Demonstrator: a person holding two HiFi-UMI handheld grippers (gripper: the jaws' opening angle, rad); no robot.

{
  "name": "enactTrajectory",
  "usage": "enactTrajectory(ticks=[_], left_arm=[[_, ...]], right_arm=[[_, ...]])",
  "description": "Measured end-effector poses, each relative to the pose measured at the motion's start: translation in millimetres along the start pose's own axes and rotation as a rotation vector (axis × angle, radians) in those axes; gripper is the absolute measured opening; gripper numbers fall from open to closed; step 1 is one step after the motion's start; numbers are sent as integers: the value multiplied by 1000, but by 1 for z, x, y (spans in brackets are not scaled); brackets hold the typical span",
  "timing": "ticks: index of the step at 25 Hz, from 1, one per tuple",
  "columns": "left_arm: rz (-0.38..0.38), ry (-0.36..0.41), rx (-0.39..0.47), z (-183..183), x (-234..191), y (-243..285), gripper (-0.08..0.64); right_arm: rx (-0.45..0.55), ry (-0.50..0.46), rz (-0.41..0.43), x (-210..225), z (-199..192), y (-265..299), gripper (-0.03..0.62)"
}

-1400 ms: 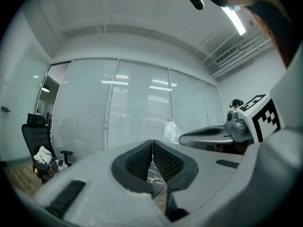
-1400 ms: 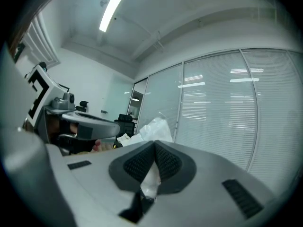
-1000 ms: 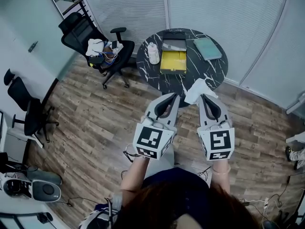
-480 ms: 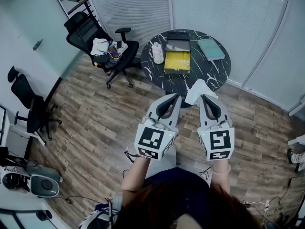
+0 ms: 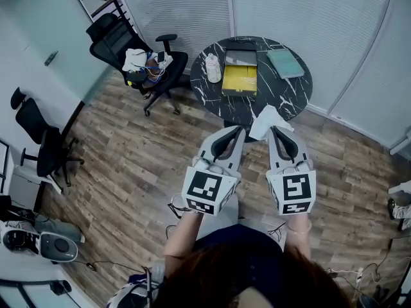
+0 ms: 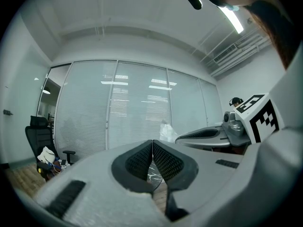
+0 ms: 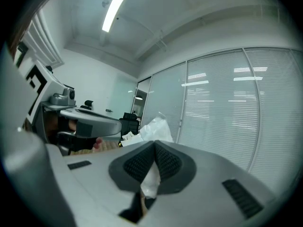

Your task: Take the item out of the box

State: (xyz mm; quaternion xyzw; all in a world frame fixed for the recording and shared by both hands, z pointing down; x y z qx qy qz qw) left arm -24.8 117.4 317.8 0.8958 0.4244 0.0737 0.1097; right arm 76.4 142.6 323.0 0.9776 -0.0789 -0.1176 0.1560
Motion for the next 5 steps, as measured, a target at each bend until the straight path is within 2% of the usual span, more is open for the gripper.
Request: enactTrajectory(ticks=[5], left_arm=[[-1, -2, 0, 2, -3, 7, 26]], right_arm=[[1, -5, 1, 4, 1, 5, 25]])
Point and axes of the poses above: the fingertips, and each gripper's own axes: y forward along the fingers, x to its right, z out of its top, the point moved 3 cm from there along -y, backward along the fingers, and after that the axes turned 14 degrees about -x, right-handed, at the moved point
